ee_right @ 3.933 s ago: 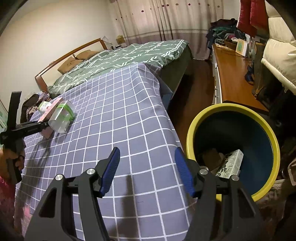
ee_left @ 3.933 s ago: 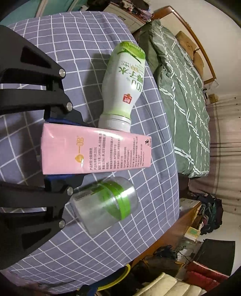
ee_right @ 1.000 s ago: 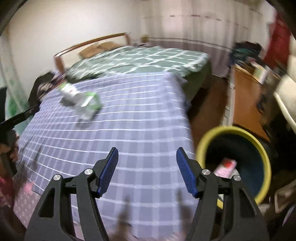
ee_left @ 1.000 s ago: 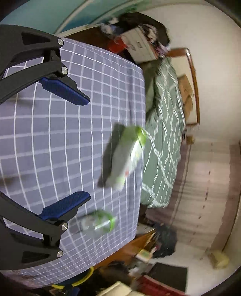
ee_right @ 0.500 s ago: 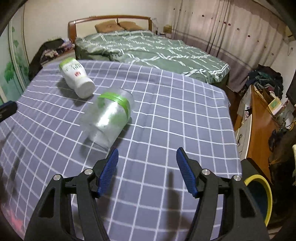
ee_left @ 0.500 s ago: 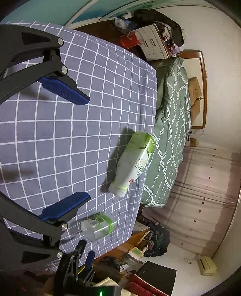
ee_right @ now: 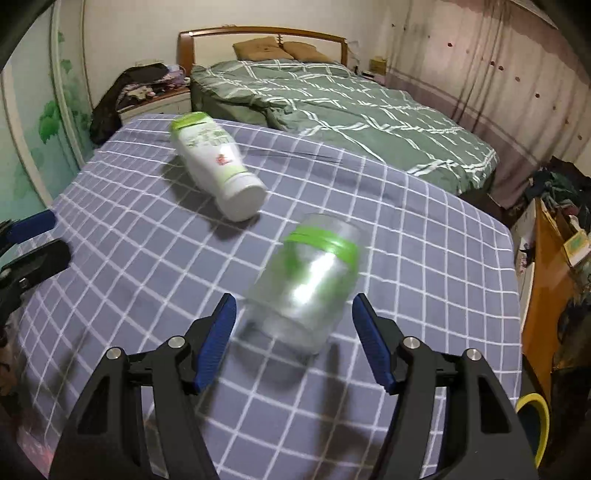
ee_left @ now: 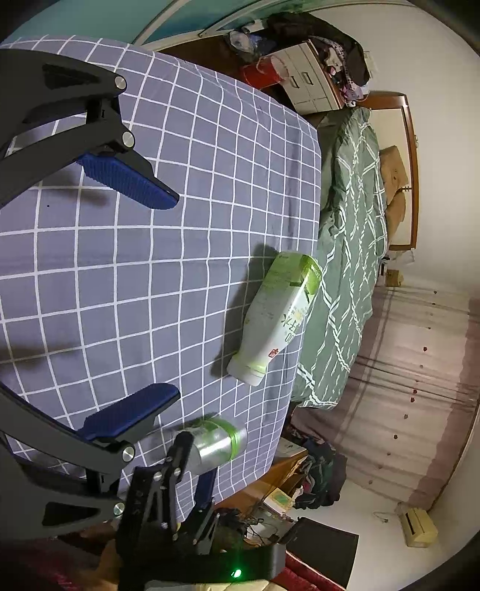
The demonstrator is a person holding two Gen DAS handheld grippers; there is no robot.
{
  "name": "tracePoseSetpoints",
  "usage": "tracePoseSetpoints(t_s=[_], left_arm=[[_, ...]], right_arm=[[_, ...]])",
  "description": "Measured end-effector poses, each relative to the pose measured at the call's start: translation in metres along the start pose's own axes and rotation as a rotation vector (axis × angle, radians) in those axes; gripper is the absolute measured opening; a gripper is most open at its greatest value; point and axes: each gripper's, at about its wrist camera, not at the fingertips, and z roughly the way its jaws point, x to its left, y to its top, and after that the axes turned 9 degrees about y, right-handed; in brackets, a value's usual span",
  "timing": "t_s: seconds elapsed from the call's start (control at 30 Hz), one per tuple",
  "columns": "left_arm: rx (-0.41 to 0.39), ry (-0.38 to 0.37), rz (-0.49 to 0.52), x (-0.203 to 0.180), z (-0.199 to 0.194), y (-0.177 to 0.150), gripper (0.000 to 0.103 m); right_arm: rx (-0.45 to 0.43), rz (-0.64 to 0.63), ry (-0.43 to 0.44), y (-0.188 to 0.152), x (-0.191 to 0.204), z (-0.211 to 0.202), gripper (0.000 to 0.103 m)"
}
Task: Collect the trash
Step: 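Grasp the clear plastic jar with green band using the right gripper, then carry the clear jar into the bin and open the right gripper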
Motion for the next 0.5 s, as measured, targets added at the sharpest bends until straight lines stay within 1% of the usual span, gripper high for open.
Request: tracePoseSetpoints(t_s=[0.1, 0.33, 0.4, 0.43, 0.47, 0.5], left_arm=[[0.003, -0.008, -0.006, -0.001, 0.002, -0.001, 0.094], [0.007, -0.020, 0.008, -0.007, 0.002, -0.003, 0.094], [0.006, -0.021, 0.009, -0.007, 0.000, -0.003, 0.094], [0.004, -0.022, 0.010, -0.008, 0.000, -0.003, 0.094], [0.002, -0.023, 0.010, -0.008, -0.001, -0.003, 0.094], [0.000, -0.023, 0.011, -0.008, -0.002, -0.003, 0.094]], right_arm=[[0.016, 0.041, -0.004, 0.002, -0.008, 0.006, 0.063], [0.031, 0.075, -0.016, -0.002, -0.003, 0.018, 0.063], [0.022, 0.098, -0.015, -0.004, -0.006, 0.020, 0.063], [0.014, 0.109, -0.010, -0.005, -0.008, 0.020, 0.056], [0.003, 0.125, -0.003, -0.006, -0.010, 0.018, 0.054], [-0.005, 0.136, 0.002, -0.006, -0.012, 0.017, 0.053]])
